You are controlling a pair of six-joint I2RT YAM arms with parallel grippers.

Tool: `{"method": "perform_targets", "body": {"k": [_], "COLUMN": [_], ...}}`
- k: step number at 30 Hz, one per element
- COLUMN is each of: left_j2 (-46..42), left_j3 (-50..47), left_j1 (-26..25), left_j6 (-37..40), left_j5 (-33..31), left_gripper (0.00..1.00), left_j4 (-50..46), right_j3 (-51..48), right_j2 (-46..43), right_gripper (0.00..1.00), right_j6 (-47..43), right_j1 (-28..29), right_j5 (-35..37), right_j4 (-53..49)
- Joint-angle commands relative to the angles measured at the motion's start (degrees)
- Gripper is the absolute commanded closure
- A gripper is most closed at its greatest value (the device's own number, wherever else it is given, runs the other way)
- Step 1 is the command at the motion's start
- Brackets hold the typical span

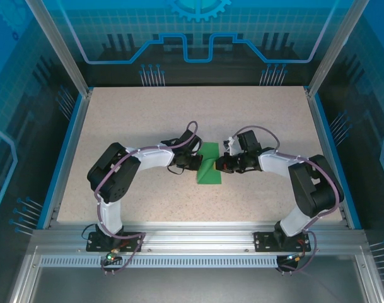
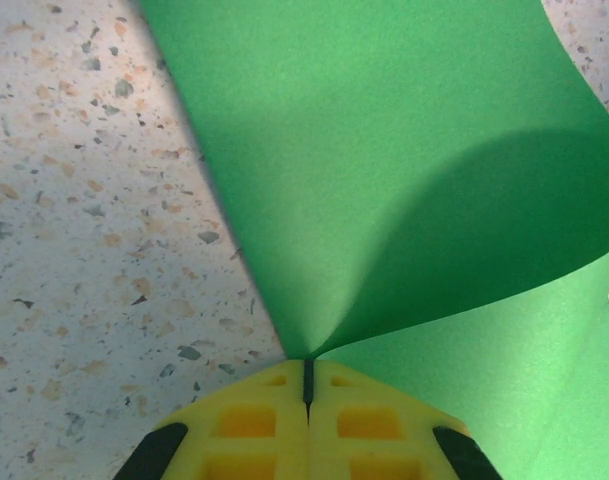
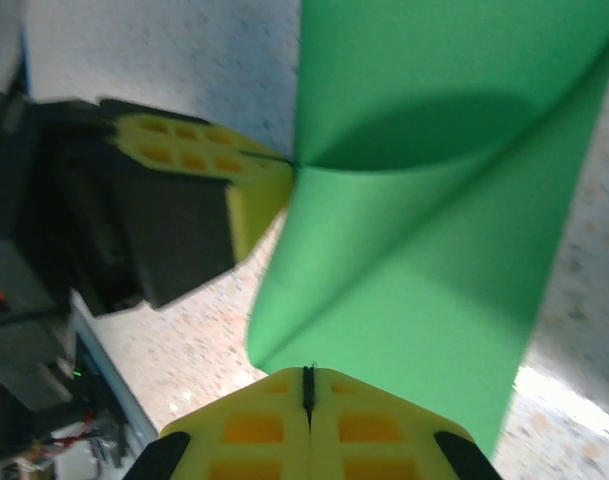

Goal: Fold a paper plane with a square sheet of paper (fold left side to right side)
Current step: Fold the triangle a second time at the center of the table.

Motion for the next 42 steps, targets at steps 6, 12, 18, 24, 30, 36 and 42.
{"method": "perform_targets", "body": {"k": [6,12,18,24,30,36,42], "left_j2": [2.0,2.2,2.3,2.4,2.5,2.6,2.6], "left_j3": [0.4,0.7,0.9,1.1,1.4,1.3,1.5], "left_j1": [0.0,0.0,-0.2,-0.2,-0.2,-0.2,-0.3], "left_j6": [-0.9,-0.7,-0.6,-0.4,-0.1,-0.2,-0.1], "left_j5": [1.3,1.2,1.2,0.9,0.8,0.7,0.8], "left_gripper": [1.0,1.0,1.0,1.0,1.0,1.0,1.0], "left_j4": [-1.2,-1.4,-1.6,-2.1,-2.3,-2.4,-2.5], "right_j3": [6.7,8.4,9.5,9.6,9.7,9.8,9.6], "right_j2": [6.9,10.1,12.2,12.6,12.9,13.3,13.6], "right_gripper": [1.0,1.0,1.0,1.0,1.0,1.0,1.0], "right_j6": [3.6,3.6,2.2,0.3,-1.2,-2.1,-2.6], "right_j1": [2.5,3.5,4.0,4.1,4.1,4.1,4.1], "right_j5": [-3.5,-3.0,-2.1,-0.4,1.1,2.2,3.0], "right_j4": [5.7,5.4,3.1,0.8,-1.2,-2.4,-3.3]}}
